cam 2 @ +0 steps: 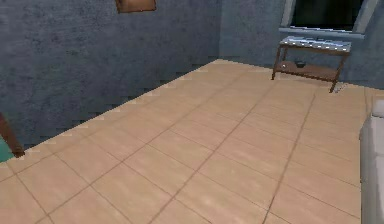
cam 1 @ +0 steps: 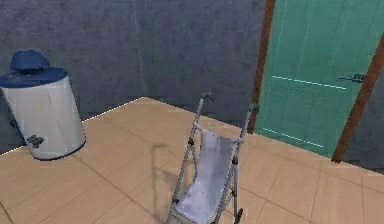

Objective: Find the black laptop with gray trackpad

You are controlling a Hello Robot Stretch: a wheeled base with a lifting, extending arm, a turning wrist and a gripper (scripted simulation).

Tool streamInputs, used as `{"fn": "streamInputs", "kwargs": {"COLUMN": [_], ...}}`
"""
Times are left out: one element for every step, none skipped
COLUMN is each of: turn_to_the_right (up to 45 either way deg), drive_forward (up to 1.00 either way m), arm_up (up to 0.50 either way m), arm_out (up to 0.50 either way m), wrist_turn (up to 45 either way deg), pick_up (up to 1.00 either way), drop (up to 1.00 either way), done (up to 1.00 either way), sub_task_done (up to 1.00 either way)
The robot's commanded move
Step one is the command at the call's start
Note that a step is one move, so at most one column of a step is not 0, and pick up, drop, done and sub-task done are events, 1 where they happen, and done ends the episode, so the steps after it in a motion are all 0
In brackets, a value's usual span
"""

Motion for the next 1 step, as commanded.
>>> {"fn": "streamInputs", "kwargs": {"turn_to_the_right": [-45.0], "drive_forward": [0.00], "arm_up": [0.00], "arm_out": [0.00], "wrist_turn": [0.0], "pick_up": [0.00], "drop": [0.00], "done": [0.00], "sub_task_done": [0.00]}}
